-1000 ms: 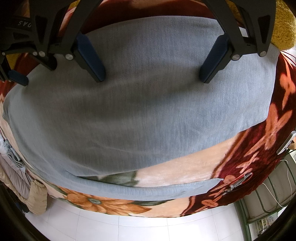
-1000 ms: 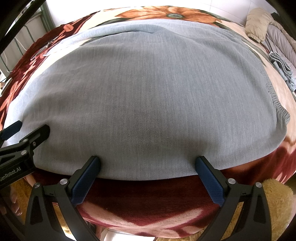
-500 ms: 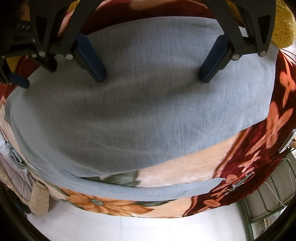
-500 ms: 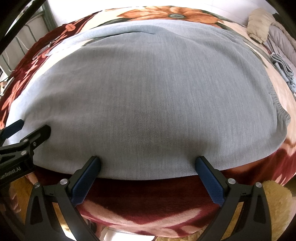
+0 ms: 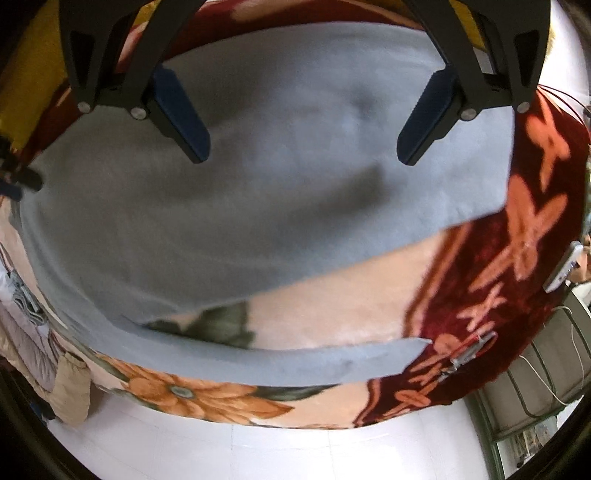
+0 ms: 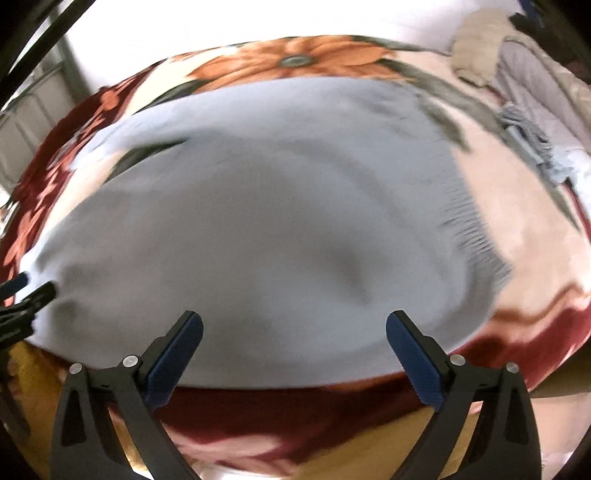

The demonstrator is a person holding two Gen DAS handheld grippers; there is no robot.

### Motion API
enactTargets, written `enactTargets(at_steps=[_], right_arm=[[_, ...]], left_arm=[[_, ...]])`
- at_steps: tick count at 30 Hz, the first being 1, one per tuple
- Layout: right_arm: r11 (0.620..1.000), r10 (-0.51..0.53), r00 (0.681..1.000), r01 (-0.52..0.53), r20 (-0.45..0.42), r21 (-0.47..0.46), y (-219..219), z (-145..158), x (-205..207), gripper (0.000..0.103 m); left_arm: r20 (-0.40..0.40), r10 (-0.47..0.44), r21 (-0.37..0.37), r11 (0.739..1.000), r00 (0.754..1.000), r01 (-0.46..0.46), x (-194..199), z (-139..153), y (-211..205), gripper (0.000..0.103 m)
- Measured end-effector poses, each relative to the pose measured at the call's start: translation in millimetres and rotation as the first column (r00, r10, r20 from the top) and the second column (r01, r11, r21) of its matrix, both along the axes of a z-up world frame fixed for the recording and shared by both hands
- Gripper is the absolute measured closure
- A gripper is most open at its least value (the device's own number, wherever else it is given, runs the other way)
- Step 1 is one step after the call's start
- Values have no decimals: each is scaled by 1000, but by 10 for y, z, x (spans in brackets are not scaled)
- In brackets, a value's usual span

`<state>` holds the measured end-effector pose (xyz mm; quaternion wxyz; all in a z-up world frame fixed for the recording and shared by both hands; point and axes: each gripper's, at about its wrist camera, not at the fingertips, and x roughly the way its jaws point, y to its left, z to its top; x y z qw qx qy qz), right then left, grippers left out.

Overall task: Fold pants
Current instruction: 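Move the right gripper to the elastic waistband of the grey sweatpants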

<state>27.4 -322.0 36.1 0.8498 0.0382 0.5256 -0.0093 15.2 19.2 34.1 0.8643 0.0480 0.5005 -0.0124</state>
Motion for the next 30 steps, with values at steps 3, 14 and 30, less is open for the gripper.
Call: enactTargets(at_steps=[3,14,30], right_arm=[[998,-50,999,50,7,-25,-309,34,118,2],[988,-154,988,154,-1,-8,-901,-33,358,3],[982,-185,981,183,-60,-40,-1085,-308,450,3]], left_arm=[[4,2,25,1000,1000,-2,91,11,82,0],[-7,192,36,981,981,-192,327,106,944,0],[-78,281,42,960,957,-279,398,-105,1410,0]])
